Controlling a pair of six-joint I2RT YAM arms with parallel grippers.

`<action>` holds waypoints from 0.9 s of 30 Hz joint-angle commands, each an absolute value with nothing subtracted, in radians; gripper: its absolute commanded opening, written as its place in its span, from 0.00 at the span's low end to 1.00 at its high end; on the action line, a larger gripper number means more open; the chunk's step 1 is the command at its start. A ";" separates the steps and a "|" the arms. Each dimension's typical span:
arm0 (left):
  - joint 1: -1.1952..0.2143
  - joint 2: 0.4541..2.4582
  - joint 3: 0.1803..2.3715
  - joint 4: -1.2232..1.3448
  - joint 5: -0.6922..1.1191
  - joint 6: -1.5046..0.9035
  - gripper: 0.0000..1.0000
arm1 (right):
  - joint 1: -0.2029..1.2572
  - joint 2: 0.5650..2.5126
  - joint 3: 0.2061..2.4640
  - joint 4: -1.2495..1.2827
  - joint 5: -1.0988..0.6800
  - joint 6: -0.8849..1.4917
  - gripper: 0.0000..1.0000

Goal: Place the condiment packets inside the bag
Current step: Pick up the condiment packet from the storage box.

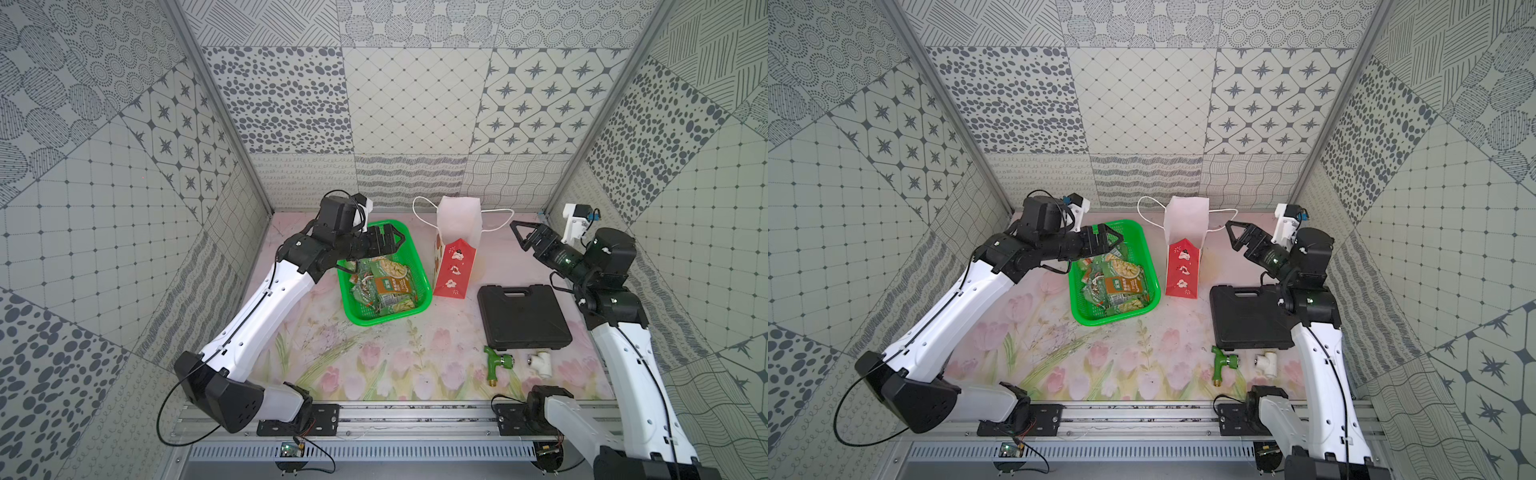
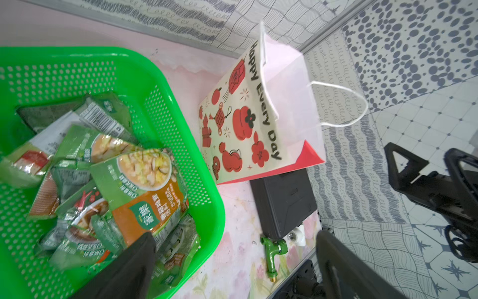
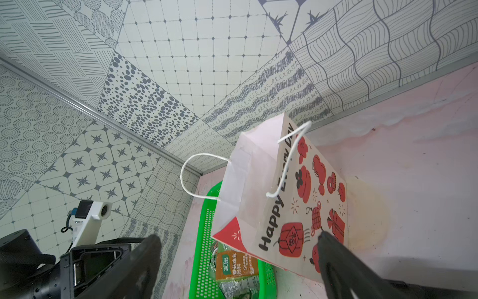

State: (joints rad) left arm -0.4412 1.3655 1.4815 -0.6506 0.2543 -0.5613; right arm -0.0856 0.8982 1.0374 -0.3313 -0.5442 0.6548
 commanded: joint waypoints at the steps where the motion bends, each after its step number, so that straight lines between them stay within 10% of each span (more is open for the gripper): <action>1: -0.439 1.260 1.283 -0.560 0.243 -0.600 1.00 | -0.086 0.791 0.949 -0.294 -0.514 0.637 0.97; 27: -0.663 1.436 1.086 -0.650 0.019 -0.522 0.62 | -0.087 0.666 0.579 -0.149 -0.393 0.621 0.97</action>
